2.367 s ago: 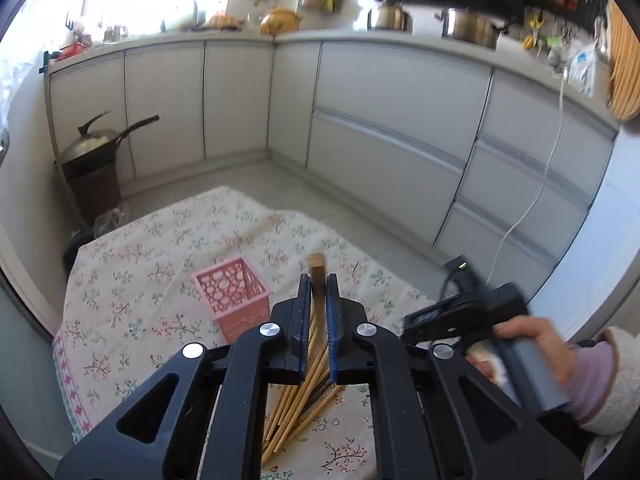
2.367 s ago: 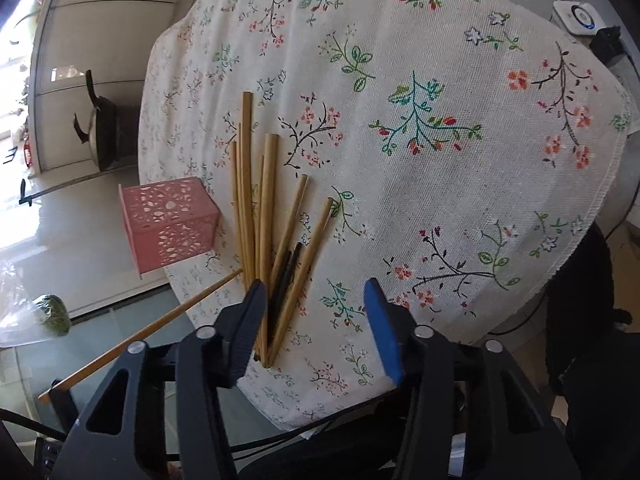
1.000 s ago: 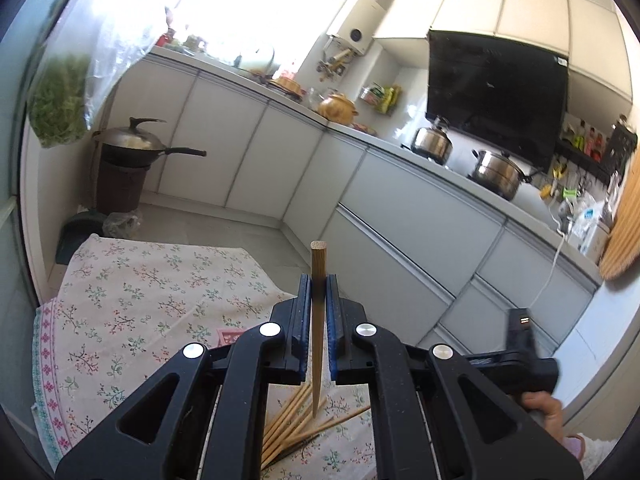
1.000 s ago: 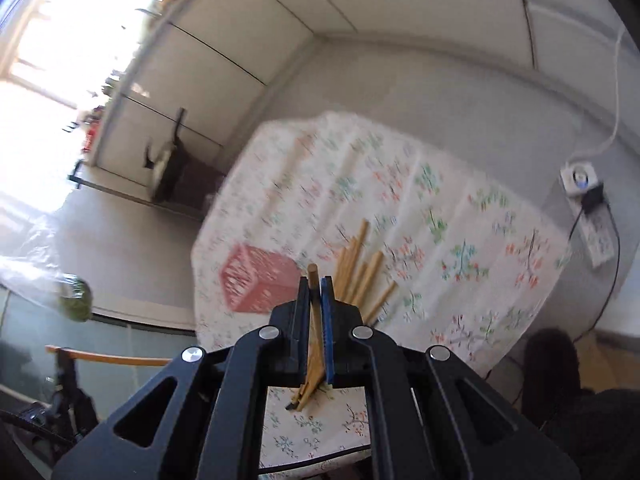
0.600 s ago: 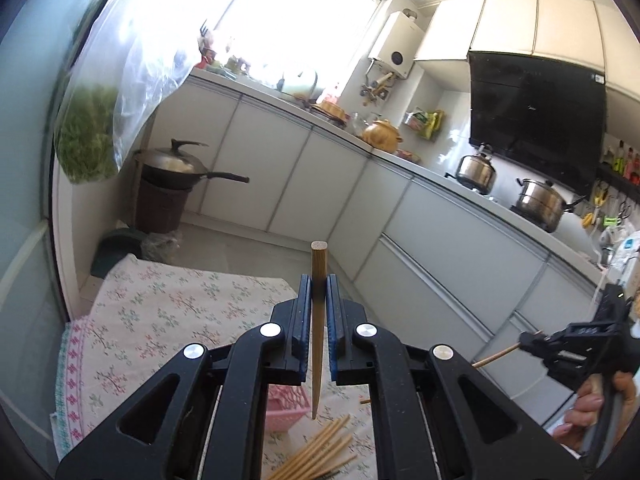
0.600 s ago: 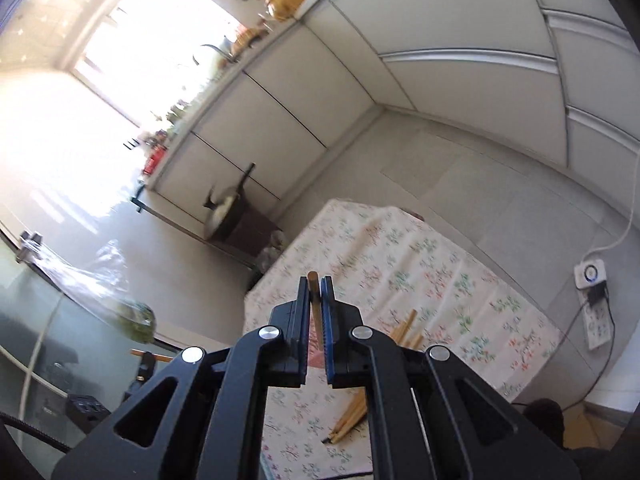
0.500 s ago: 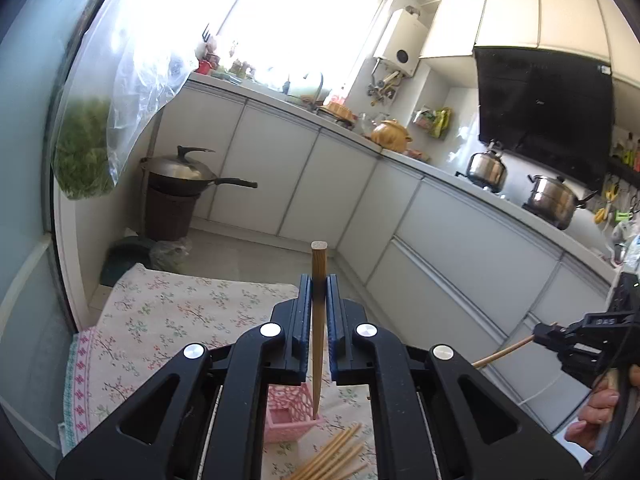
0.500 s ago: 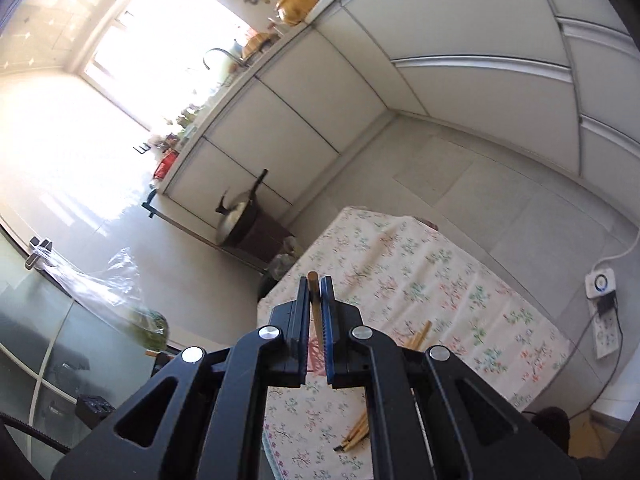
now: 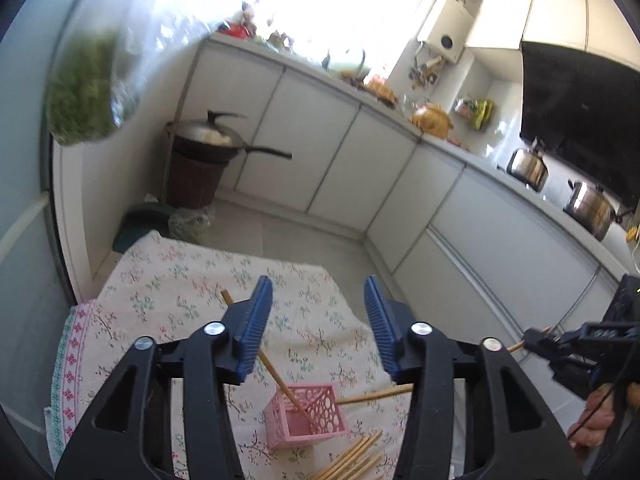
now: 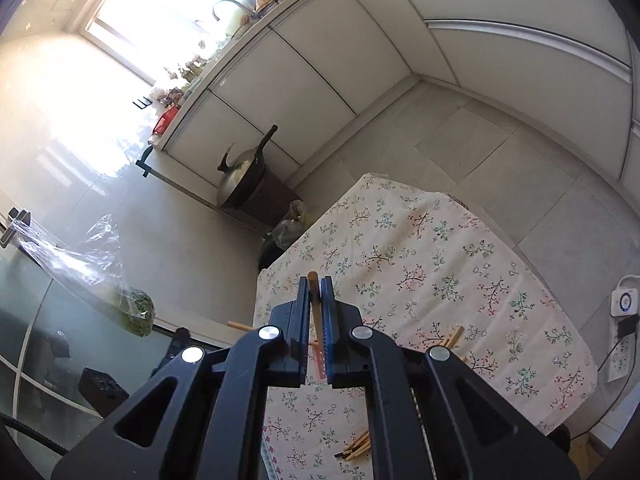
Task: Organize utensils
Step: 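Open both grippers to drop the chopsticks into the pink basket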
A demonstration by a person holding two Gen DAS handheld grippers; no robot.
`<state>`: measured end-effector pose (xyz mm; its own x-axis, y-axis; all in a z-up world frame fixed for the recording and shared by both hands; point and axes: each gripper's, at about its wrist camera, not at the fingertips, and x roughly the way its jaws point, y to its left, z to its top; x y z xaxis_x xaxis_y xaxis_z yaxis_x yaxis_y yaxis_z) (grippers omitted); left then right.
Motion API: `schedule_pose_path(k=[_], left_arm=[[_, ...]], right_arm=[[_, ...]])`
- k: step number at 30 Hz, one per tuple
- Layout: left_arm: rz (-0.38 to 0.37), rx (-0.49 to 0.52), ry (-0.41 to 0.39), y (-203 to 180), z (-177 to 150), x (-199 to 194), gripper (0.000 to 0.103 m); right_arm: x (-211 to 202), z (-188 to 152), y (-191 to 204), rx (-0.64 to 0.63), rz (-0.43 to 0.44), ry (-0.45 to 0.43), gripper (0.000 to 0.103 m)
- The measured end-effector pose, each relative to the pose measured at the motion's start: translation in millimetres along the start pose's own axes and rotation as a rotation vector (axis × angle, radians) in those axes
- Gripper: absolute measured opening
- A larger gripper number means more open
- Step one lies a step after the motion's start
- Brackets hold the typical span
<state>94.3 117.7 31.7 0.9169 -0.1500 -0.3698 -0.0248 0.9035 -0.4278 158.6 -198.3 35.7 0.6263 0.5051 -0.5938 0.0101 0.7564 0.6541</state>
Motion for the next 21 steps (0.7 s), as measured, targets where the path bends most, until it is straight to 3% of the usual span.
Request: schedule_pose_path(k=[3, 12, 16, 20, 21], left_arm=[[0.010, -0.026, -0.059, 3, 4, -14, 0.069], [0.003, -0.004, -0.003, -4, 0, -3, 0.070], [-0.015, 0.008, 0.006, -11, -2, -2, 0.070], [-0.041, 0.028, 0.010, -21, -4, -4, 0.070], [-0.048, 0.035, 0.012, -24, -5, -4, 0.071]], right_arm=[[11, 3, 2, -0.021, -0.028, 0.013, 0.006], [47, 6, 10, -0.073, -0.092, 0.068, 0.006], [66, 7, 10, -0.067, -0.059, 0.095, 0.009], [60, 3, 12, -0.070, -0.034, 0.057, 0.012], [56, 2, 14, -0.076, -0.029, 0.043, 0.016]])
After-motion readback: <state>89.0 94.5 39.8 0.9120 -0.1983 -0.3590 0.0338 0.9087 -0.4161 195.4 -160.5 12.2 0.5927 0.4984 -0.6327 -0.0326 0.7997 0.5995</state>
